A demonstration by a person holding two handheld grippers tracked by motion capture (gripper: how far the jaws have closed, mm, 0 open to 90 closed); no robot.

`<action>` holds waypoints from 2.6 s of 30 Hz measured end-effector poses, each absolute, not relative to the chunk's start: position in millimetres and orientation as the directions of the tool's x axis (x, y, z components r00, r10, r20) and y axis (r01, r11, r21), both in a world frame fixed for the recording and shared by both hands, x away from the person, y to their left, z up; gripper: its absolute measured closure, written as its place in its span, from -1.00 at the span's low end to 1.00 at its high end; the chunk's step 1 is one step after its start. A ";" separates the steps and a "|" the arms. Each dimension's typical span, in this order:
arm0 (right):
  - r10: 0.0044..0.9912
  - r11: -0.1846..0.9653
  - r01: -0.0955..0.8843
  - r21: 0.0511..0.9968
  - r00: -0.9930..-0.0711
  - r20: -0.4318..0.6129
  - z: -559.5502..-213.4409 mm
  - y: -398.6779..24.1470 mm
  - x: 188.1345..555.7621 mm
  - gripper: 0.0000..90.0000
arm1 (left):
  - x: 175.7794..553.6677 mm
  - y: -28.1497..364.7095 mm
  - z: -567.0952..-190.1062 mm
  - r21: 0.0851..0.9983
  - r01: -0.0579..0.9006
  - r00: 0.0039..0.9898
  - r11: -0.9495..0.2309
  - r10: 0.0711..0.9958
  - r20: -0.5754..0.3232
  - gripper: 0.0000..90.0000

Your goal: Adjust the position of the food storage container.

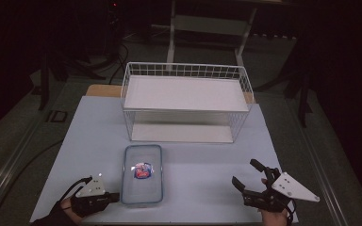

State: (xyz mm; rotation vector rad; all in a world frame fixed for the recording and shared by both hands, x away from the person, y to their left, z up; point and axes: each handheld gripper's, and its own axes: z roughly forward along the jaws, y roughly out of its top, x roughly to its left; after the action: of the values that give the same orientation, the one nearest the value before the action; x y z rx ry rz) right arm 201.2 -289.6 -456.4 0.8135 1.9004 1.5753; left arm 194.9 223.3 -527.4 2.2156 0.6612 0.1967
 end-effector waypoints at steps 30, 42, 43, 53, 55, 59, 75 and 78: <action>0.728 0.136 0.117 0.984 -0.686 -0.019 -456.9 -288.6 202.2 -0.68 | 211.2 143.4 -527.4 0.741 0.312 0.928 -0.594 0.357 -0.104 0.99; 0.727 0.135 0.118 0.984 -0.687 -0.017 -456.6 -288.8 201.7 -0.68 | 210.9 120.1 -523.8 0.753 0.289 0.938 -0.591 0.333 -0.099 0.99; 0.727 0.135 0.118 0.984 -0.686 -0.018 -456.6 -289.0 201.7 -0.68 | 209.9 121.4 -522.6 0.749 0.286 0.937 -0.597 0.339 -0.088 0.99; 0.730 0.132 0.121 0.984 -0.683 -0.014 -456.5 -289.4 201.8 -0.68 | 218.0 109.3 -521.3 0.752 0.277 0.944 -0.598 0.316 -0.097 0.99; 0.729 0.129 0.123 0.984 -0.684 -0.010 -456.7 -289.7 202.1 -0.68 | 218.7 103.3 -519.8 0.752 0.265 0.946 -0.604 0.315 -0.080 0.99; 0.728 0.129 0.123 0.984 -0.686 -0.009 -456.6 -290.1 201.9 -0.68 | 222.3 92.1 -517.7 0.759 0.253 0.951 -0.600 0.298 -0.081 0.99; 0.727 0.130 0.120 0.984 -0.687 -0.013 -456.2 -290.9 200.4 -0.68 | 239.5 46.3 -517.3 0.745 0.222 0.959 -0.629 0.278 -0.051 0.99; 0.726 0.128 0.126 0.984 -0.688 -0.007 -456.4 -291.3 200.4 -0.68 | 242.0 40.1 -517.1 0.746 0.233 0.955 -0.624 0.290 -0.056 0.99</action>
State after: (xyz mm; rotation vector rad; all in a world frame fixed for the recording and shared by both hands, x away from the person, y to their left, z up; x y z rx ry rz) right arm 200.4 -291.3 -456.4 0.8182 1.9178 1.5948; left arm 242.0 40.1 -517.1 2.2690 0.3661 0.0878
